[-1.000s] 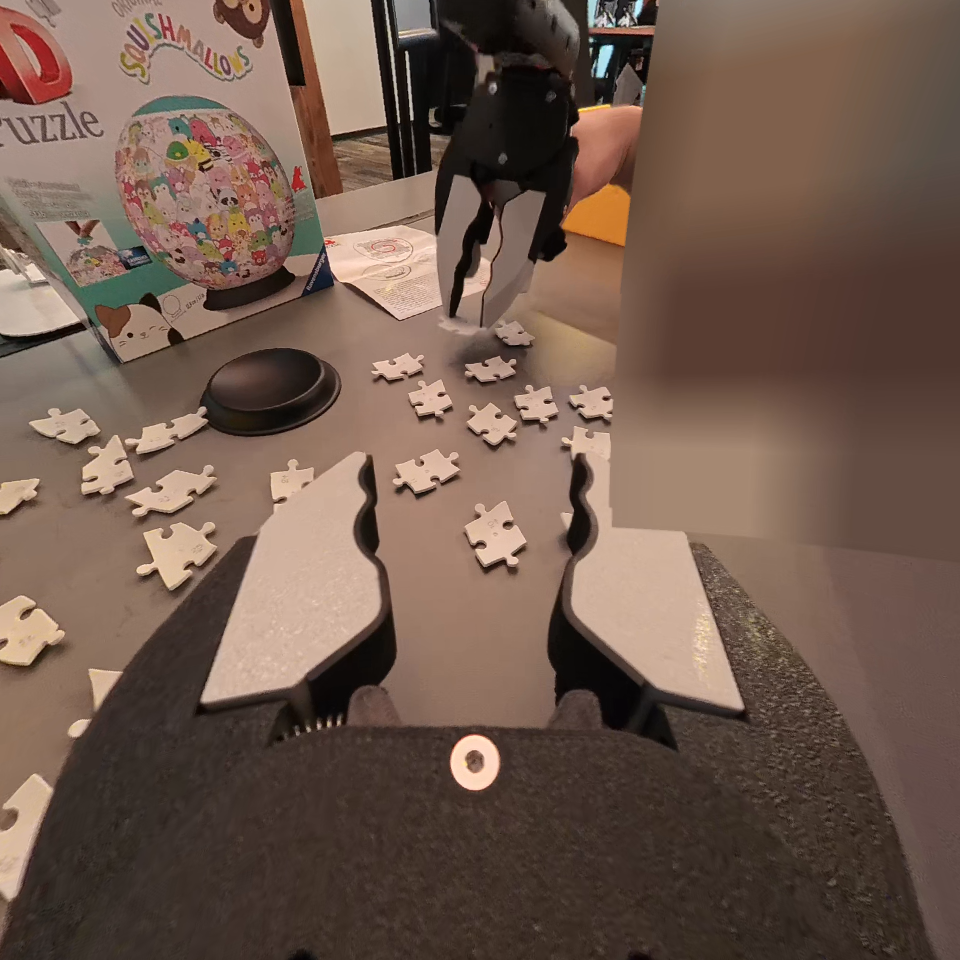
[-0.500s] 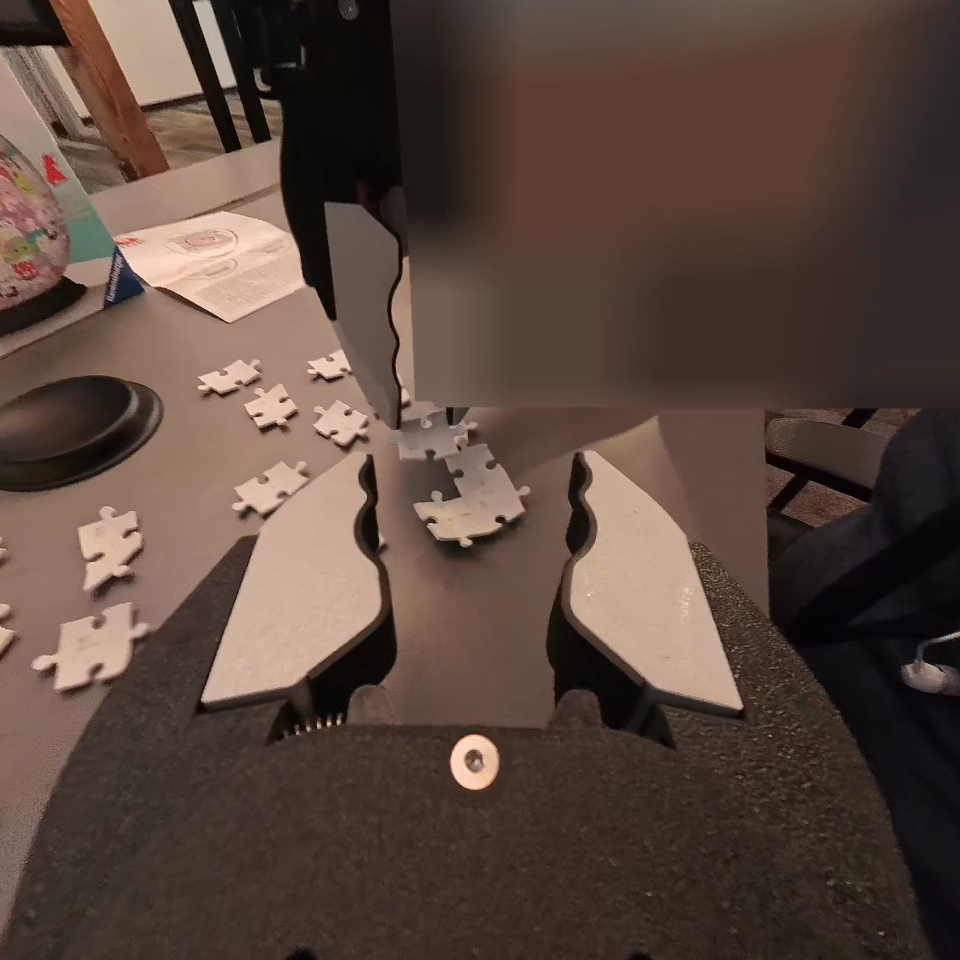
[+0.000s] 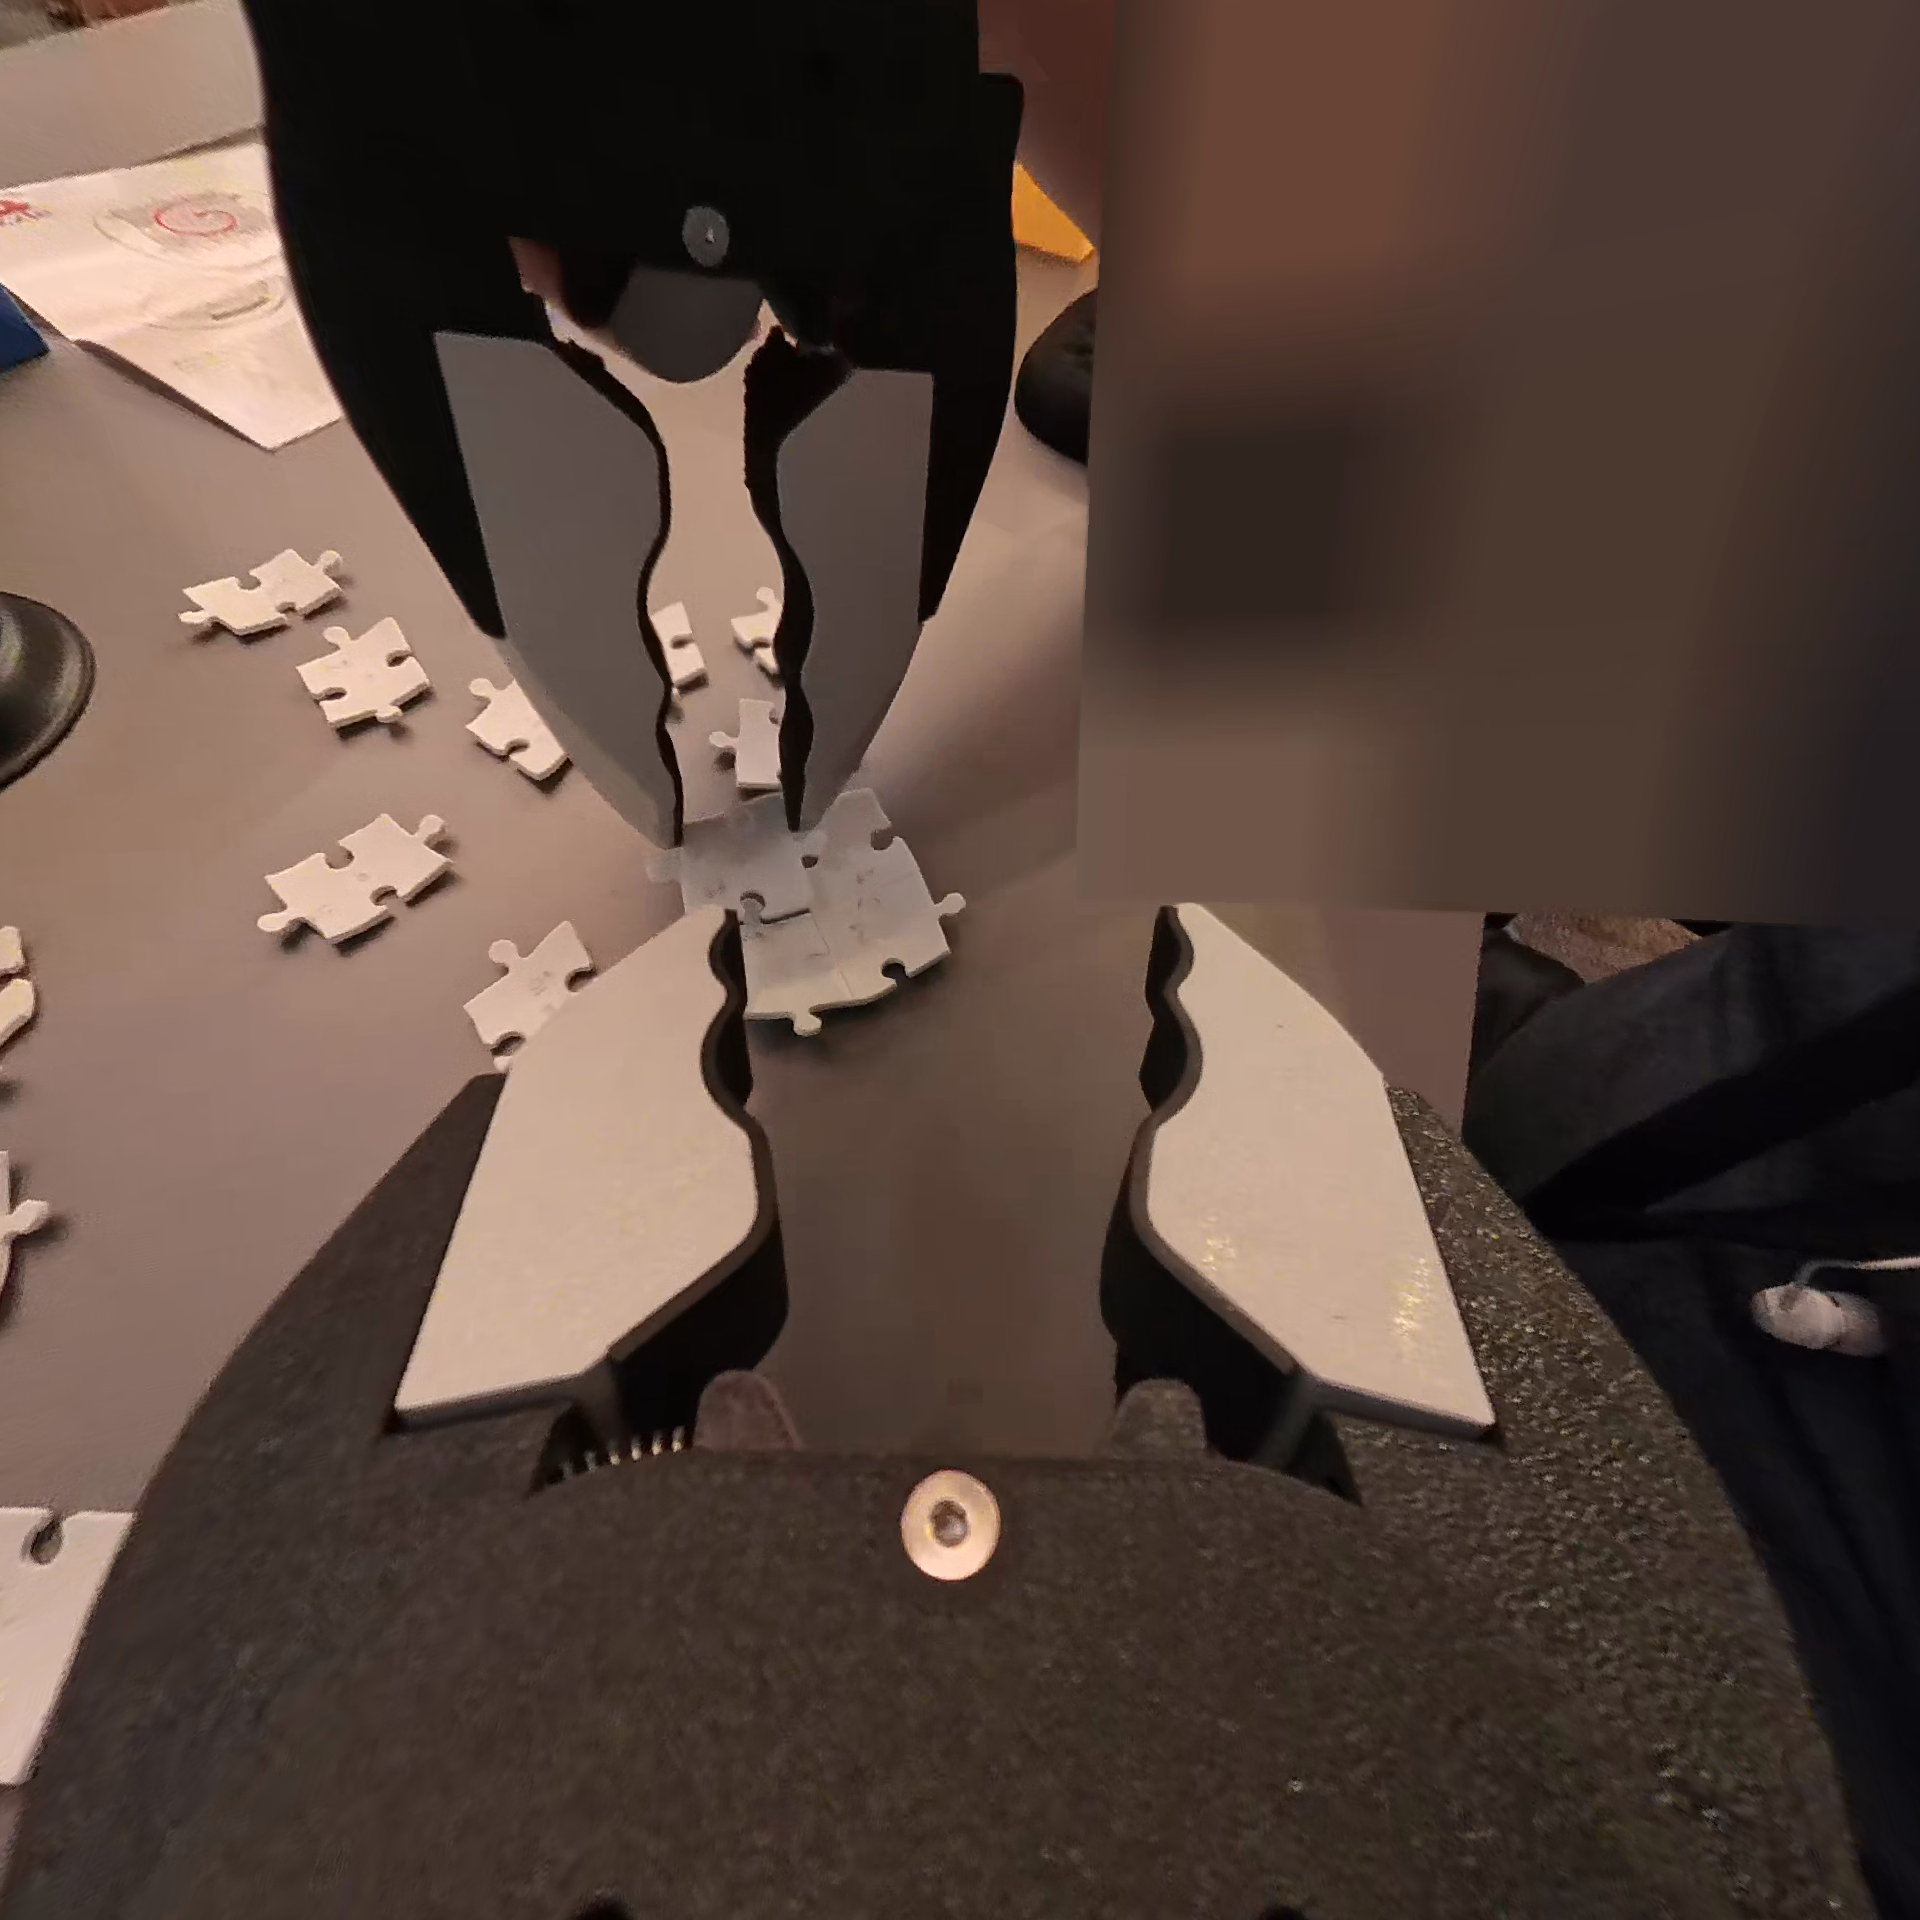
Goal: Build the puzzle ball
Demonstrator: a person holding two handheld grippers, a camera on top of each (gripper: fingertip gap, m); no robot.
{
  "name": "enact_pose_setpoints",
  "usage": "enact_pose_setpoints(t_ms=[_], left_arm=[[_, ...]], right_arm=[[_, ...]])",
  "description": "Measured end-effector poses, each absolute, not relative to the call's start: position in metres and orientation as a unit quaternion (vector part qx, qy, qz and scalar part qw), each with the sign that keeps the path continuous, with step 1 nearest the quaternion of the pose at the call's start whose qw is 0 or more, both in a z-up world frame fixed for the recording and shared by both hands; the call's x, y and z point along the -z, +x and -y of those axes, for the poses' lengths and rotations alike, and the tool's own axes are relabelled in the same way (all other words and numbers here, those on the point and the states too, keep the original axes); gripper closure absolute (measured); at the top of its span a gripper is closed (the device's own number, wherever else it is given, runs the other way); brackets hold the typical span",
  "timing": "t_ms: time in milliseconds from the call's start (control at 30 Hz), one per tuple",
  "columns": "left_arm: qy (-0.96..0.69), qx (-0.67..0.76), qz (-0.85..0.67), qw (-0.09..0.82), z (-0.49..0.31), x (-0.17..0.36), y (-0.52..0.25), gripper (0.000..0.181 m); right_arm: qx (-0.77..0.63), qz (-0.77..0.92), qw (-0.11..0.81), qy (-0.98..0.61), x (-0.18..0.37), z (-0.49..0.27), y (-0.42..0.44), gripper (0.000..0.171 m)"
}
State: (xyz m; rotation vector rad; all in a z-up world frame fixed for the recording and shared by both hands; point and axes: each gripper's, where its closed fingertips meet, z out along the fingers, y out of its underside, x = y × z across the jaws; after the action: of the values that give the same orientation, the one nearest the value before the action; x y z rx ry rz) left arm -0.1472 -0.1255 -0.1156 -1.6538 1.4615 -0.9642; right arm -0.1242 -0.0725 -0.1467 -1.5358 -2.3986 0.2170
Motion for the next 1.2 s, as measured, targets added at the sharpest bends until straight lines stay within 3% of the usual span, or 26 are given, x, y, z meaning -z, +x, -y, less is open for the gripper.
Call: enact_pose_setpoints(t_ms=[1200], left_arm=[[-0.653,0.374,-0.568,0.333,0.118,0.122,-0.137,0.106]], right_arm=[[-0.077,0.836,0.132,-0.527,0.153,0.073,-0.123,0.144]])
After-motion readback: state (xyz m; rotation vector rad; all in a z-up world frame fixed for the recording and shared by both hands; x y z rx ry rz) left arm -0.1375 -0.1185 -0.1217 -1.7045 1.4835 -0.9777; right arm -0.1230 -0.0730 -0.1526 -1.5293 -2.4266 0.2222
